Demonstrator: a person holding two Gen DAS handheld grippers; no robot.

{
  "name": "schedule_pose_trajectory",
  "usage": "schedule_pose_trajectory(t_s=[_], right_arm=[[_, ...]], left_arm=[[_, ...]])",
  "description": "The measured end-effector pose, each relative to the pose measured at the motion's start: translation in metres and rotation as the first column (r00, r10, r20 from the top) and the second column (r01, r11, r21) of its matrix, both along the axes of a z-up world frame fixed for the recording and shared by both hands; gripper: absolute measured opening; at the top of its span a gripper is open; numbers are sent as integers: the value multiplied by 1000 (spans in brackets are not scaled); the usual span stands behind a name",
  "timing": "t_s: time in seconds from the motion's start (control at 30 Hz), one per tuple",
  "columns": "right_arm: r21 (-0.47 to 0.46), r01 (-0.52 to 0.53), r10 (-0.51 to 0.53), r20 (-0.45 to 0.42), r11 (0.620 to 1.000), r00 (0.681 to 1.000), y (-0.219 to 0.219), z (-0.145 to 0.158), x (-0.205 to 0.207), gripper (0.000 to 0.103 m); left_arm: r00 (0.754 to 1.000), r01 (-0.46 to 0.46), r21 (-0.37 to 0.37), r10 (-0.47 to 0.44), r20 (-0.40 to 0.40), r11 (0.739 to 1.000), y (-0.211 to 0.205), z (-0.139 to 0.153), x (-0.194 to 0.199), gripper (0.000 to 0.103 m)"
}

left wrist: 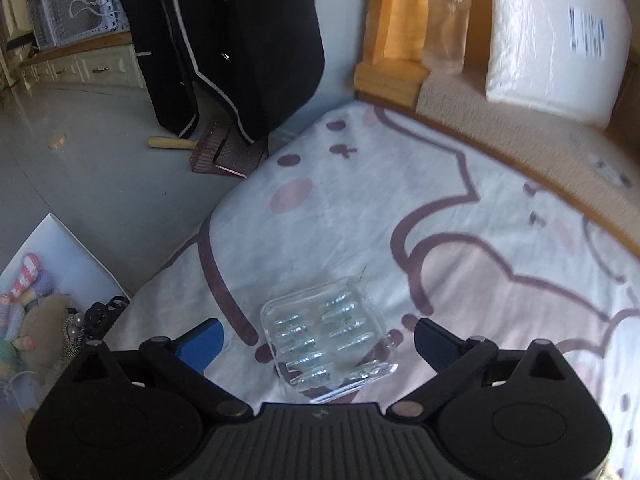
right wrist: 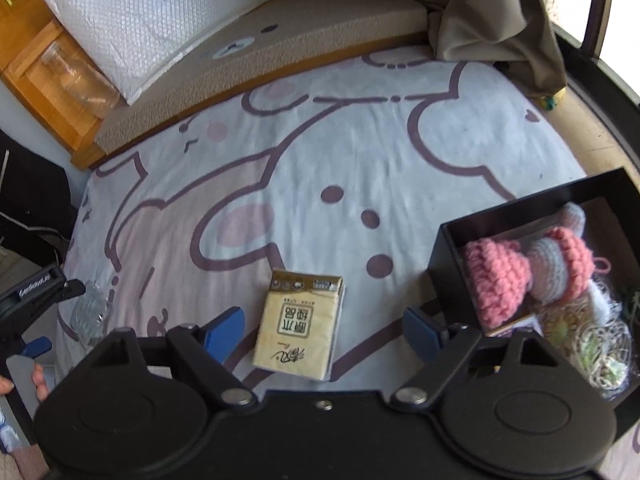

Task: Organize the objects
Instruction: 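Move the left tool to the clear plastic pin box while the right tool approaches the gold tissue pack, then close the left gripper on the clear pin box while the right gripper grasps the tissue pack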

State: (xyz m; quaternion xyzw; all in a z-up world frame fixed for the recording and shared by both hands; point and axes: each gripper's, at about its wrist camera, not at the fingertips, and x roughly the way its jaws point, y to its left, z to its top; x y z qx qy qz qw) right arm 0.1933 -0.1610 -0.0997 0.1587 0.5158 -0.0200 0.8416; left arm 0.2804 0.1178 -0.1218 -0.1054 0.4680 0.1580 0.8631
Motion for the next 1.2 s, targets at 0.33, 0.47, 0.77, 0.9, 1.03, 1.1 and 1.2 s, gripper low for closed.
schedule_pose_trajectory(t_s=[0.33, 0.47, 0.77, 0.9, 1.03, 1.1, 1.2], right_arm=[[-1, -25, 25, -34, 1000, 999, 11, -28, 14, 83], [-25, -33, 32, -16, 999, 999, 12, -35, 18, 83], [-91, -196, 201, 50, 976, 978, 22, -36, 12, 65], [-115, -260, 268, 57, 959, 962, 25, -32, 6, 56], [-146, -317, 327, 52, 937, 944, 28, -31, -3, 56], [-156, -346, 356, 45, 925, 933, 29, -31, -9, 56], [-170, -386, 396, 25, 907, 918, 28, -30, -20, 56]], left_arm=[[999, -24, 54, 26, -40, 998, -10, -23, 15, 93], [1000, 0, 32, 1, -26, 999, -6, -26, 12, 84], [990, 137, 47, -136, -29, 989, -9, -25, -10, 82], [976, 214, 51, -211, -49, 976, -16, -24, -26, 82], [956, 289, 56, -286, -66, 956, -28, -23, -46, 82], [947, 316, 53, -312, -76, 947, -34, -23, -56, 82], [934, 351, 51, -345, -90, 935, -44, -23, -71, 82]])
